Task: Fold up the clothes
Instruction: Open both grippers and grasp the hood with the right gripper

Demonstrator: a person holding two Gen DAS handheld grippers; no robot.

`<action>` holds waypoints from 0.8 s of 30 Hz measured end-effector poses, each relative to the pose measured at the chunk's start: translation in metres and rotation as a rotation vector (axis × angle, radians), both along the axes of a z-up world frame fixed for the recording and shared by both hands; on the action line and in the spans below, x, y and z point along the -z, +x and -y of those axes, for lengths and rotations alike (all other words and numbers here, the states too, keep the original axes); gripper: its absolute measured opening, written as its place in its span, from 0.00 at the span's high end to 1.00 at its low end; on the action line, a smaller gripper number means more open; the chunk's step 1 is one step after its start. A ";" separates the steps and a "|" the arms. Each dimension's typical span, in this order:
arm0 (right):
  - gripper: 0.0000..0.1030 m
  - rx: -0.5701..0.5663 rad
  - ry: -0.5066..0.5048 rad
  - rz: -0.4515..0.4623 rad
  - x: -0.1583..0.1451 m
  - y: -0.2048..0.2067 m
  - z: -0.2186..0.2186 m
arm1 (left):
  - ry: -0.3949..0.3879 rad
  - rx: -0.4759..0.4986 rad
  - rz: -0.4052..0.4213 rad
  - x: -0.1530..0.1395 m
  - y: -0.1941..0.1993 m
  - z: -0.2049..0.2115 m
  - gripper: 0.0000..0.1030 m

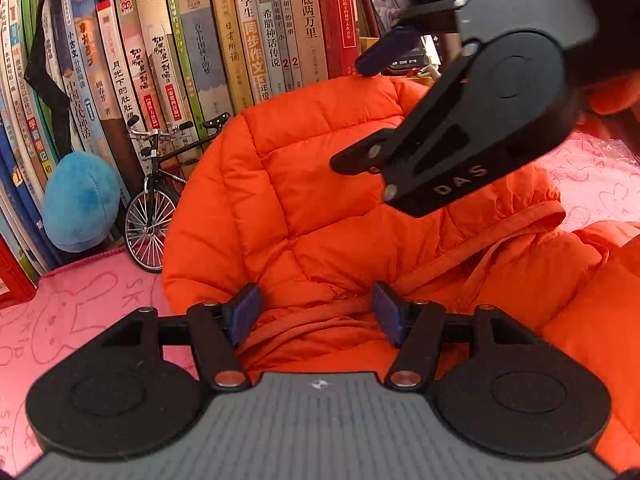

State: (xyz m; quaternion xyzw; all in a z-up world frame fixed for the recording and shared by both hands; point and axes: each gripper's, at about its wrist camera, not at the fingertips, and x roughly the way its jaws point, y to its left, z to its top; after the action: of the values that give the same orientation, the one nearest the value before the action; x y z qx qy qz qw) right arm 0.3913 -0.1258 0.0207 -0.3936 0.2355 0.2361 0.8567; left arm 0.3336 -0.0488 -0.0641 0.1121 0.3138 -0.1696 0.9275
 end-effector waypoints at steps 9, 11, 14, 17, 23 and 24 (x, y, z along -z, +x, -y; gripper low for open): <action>0.04 -0.036 -0.074 -0.055 0.015 0.037 -0.023 | -0.067 0.013 -0.042 0.006 0.000 -0.016 0.36; 0.06 -0.035 -0.120 -0.092 0.023 0.039 -0.027 | -0.068 0.014 -0.043 0.006 -0.001 -0.017 0.36; 0.46 0.011 -0.080 -0.209 0.021 0.046 -0.024 | -0.070 0.014 -0.041 0.007 -0.004 -0.020 0.36; 0.82 0.028 -0.035 -0.215 0.008 0.037 -0.020 | -0.072 0.014 -0.039 0.008 -0.007 -0.023 0.35; 0.90 -0.027 -0.010 -0.087 -0.027 -0.019 -0.017 | -0.121 -0.012 0.006 -0.007 -0.031 -0.045 0.36; 0.90 -0.035 0.007 -0.058 -0.035 -0.032 -0.015 | -0.140 -0.007 0.015 -0.014 -0.041 -0.053 0.36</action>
State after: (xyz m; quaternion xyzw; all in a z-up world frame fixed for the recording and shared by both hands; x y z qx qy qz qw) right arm 0.3597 -0.1113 0.0555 -0.3875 0.2524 0.2634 0.8466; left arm 0.2926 0.0045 -0.0504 0.0474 0.2945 -0.1869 0.9360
